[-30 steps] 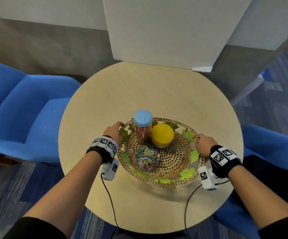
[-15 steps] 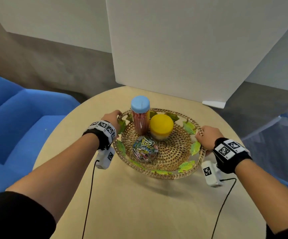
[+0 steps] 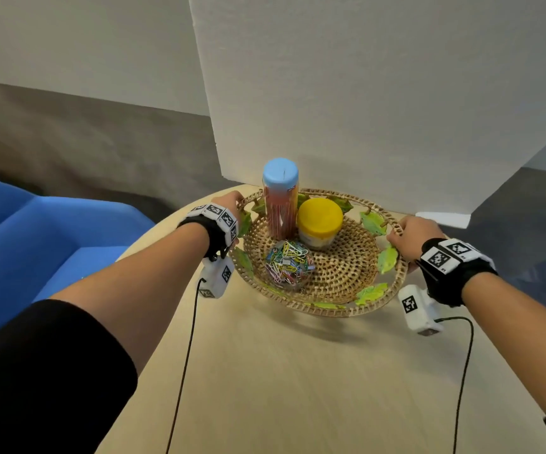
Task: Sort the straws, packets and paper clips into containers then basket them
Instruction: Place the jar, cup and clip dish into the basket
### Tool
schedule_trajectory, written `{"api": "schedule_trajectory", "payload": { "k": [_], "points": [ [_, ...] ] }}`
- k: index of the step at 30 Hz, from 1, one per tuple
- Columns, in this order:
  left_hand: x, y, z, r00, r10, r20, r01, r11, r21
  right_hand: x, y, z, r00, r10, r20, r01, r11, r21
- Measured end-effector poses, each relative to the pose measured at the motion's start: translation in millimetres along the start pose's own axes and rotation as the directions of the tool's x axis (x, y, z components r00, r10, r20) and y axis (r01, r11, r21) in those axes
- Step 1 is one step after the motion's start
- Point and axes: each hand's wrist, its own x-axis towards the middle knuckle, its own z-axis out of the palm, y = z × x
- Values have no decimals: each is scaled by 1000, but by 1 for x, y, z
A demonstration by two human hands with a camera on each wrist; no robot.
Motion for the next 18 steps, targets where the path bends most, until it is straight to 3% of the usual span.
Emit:
{"api": "schedule_trajectory", "payload": {
  "k": [6,14,18],
  "points": [
    [20,4,1,1000,-1,0,1,999,-50,26,-9,0,999,35,-13,-35,999,10],
    [31,8,-2,999,4,-44,-8,995,-96,40,-12,7,993,114,-39,-107,982,155],
    [25,6,-7,999,20,-40,-25,992,-127,33,-5,9,995,101,29,-104,978,179]
  ]
}}
